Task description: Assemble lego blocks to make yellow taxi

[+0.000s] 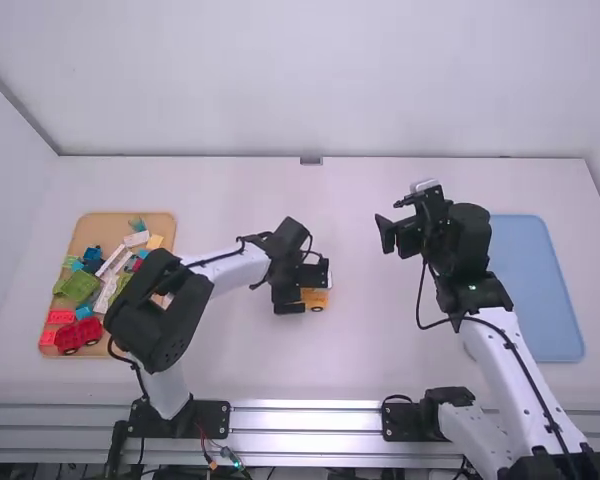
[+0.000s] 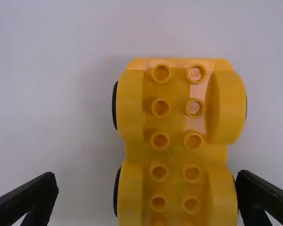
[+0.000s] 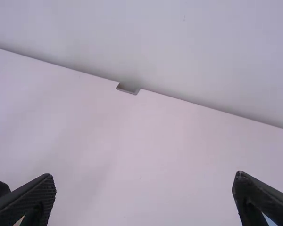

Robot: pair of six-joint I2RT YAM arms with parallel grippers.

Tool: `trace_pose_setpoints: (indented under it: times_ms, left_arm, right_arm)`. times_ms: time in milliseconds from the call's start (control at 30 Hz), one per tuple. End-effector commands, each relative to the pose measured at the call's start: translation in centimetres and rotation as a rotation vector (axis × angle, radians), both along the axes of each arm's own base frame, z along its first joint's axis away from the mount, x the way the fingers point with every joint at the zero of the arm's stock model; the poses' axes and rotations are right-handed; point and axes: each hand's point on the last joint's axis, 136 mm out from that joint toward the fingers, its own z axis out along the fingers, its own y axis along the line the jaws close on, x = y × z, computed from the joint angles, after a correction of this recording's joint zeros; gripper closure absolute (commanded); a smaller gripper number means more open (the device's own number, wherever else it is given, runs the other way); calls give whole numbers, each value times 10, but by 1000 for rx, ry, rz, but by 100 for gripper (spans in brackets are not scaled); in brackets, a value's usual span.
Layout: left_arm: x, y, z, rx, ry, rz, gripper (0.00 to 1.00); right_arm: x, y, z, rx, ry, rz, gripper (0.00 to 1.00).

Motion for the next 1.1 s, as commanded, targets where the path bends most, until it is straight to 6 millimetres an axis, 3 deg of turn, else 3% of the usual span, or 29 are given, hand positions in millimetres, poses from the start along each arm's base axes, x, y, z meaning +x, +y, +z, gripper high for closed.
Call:
trace_pose_setpoints:
  times_ms: [0, 100, 133, 200, 267, 333, 400, 467, 500, 567, 600, 733, 900, 1067]
  left_arm:
    - [21, -3, 26, -43, -22, 114, 1]
    - [30, 2, 46, -66, -17, 199, 1]
    - [39, 10, 68, -96, -12, 311, 1]
    - [48, 20, 82, -117, -14, 407, 1]
    - [72, 55, 111, -163, -26, 719, 1]
    - [82, 83, 127, -182, -34, 900, 1]
    - [88, 121, 142, -196, -32, 1095, 1]
    - [90, 147, 150, -214, -24, 1213, 1]
    - [91, 174, 155, -233, -14, 1327, 1]
    - [92, 196, 156, -256, -3, 1440, 1]
    - [93, 221, 155, -273, -1, 1549, 1]
    - [92, 287, 143, -278, -17, 1813, 0]
    - [91, 332, 118, -231, 19, 1899, 1]
    - [93, 353, 94, -143, 101, 1867, 1]
  right_arm:
    - [4, 3, 19, 13, -36, 8, 1]
    - [4, 3, 19, 13, -39, 8, 1]
    - [4, 3, 19, 13, -40, 9, 1]
    - [4, 3, 19, 14, -39, 7, 1]
    - [4, 3, 19, 13, -38, 8, 1]
    - [4, 3, 19, 13, -39, 8, 1]
    - [4, 3, 19, 13, -39, 7, 1]
    - [4, 3, 19, 13, -39, 8, 1]
    - [4, 3, 19, 13, -39, 10, 1]
    - [4, 3, 19, 14, -39, 9, 1]
    - [4, 3, 20, 13, -41, 7, 1]
    - [4, 3, 21, 15, -46, 9, 1]
    - [5, 4, 22, 15, -50, 10, 1]
    - [5, 3, 22, 14, -51, 8, 1]
